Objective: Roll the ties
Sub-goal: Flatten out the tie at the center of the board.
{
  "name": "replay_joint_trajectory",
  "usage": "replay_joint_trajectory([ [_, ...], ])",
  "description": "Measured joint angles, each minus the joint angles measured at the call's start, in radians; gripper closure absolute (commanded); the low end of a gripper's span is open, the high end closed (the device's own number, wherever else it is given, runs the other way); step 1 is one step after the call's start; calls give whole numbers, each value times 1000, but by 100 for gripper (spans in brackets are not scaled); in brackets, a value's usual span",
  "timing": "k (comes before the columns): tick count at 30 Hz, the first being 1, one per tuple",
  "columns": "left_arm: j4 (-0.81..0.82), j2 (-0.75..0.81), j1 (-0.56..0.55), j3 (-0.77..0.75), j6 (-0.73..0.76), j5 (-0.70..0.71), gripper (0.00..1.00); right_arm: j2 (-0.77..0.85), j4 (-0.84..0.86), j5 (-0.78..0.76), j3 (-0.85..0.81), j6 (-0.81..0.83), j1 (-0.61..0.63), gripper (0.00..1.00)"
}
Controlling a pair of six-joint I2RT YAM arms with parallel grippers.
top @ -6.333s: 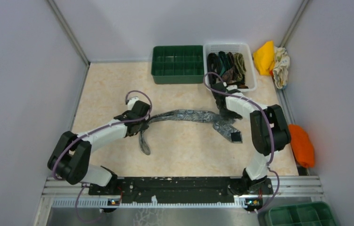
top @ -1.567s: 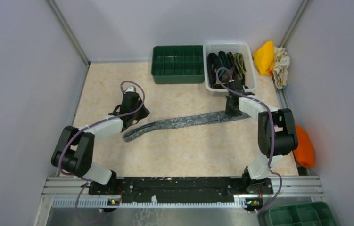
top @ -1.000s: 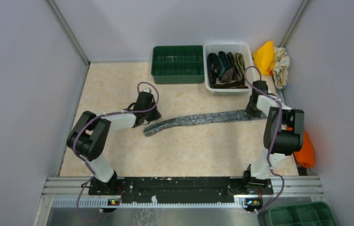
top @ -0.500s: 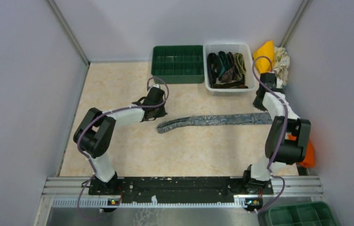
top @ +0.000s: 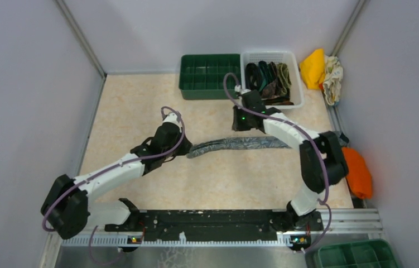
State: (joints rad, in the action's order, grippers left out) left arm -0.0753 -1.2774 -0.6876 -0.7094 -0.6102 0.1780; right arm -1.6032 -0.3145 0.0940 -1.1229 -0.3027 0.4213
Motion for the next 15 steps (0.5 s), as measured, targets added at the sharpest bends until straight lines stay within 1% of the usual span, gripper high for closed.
replay_joint_trajectory([
  [2,-18,76,-30,23,-8,1,100,-78,-3,36,-18,6,59,89],
  [6,-53,155,-50,23,-20,22,100,-182,-11,103,-64,5,149,92],
  [10,-86,163,-50,25,-24,45,100,-191,-11,148,-76,4,192,92],
  [15,-84,132,-50,30,-24,47,100,-204,-8,161,-89,4,195,93],
])
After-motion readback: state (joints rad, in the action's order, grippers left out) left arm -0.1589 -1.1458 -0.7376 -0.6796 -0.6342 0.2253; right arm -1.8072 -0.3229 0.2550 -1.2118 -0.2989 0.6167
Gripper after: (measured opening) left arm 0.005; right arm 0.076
